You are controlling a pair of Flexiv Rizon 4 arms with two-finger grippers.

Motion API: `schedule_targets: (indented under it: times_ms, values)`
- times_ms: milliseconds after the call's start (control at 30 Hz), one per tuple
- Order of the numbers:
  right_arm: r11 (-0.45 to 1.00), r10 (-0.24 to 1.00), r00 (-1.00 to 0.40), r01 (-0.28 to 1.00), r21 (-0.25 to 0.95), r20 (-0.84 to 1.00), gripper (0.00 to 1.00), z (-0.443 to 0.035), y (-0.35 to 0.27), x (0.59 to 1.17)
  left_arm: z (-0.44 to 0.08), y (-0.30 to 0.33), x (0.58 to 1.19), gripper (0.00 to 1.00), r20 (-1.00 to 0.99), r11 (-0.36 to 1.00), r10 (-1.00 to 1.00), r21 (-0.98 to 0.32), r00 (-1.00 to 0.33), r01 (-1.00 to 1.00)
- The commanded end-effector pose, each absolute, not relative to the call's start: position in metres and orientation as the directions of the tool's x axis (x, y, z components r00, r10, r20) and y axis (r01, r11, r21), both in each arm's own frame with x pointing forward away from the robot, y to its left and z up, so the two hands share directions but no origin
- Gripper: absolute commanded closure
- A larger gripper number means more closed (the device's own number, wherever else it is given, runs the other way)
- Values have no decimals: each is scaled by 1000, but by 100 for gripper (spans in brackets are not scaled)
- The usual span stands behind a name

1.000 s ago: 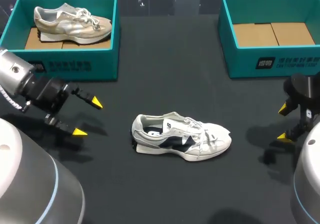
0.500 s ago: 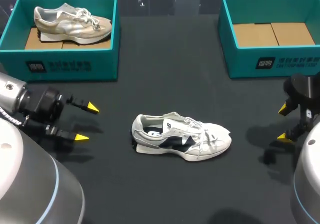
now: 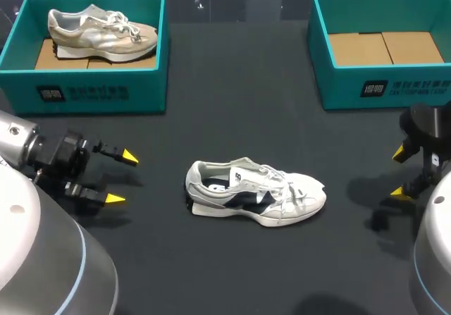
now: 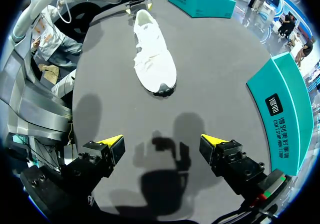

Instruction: Take the shoe out of the shoebox, open the shoe tongue, remove and reinsert the insole, then place the shoe into the shoebox

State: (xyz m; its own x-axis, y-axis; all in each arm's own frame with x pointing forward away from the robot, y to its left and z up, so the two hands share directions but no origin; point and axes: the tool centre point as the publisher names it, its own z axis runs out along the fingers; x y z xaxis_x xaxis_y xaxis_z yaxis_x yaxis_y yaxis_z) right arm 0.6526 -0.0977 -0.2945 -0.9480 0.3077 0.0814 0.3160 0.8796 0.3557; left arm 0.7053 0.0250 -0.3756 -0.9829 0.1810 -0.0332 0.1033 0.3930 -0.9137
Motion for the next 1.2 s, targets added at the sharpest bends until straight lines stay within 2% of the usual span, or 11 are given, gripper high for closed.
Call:
schedule_targets:
  times_ms: [33,733,1200]
  values:
    - [880,309,-948,317,355,79,0,-294,-98,651,-384,19,708,0,-15,384,182,-919,-983,85]
    - [880,309,-948,317,355,79,0,-294,-98,651,-391,2,709,0,24,331,141,-943,-990,24]
    - [880,309,-948,317,355,79,0,-294,-98,651,-395,-34,713,0,16,303,144,-953,-989,29]
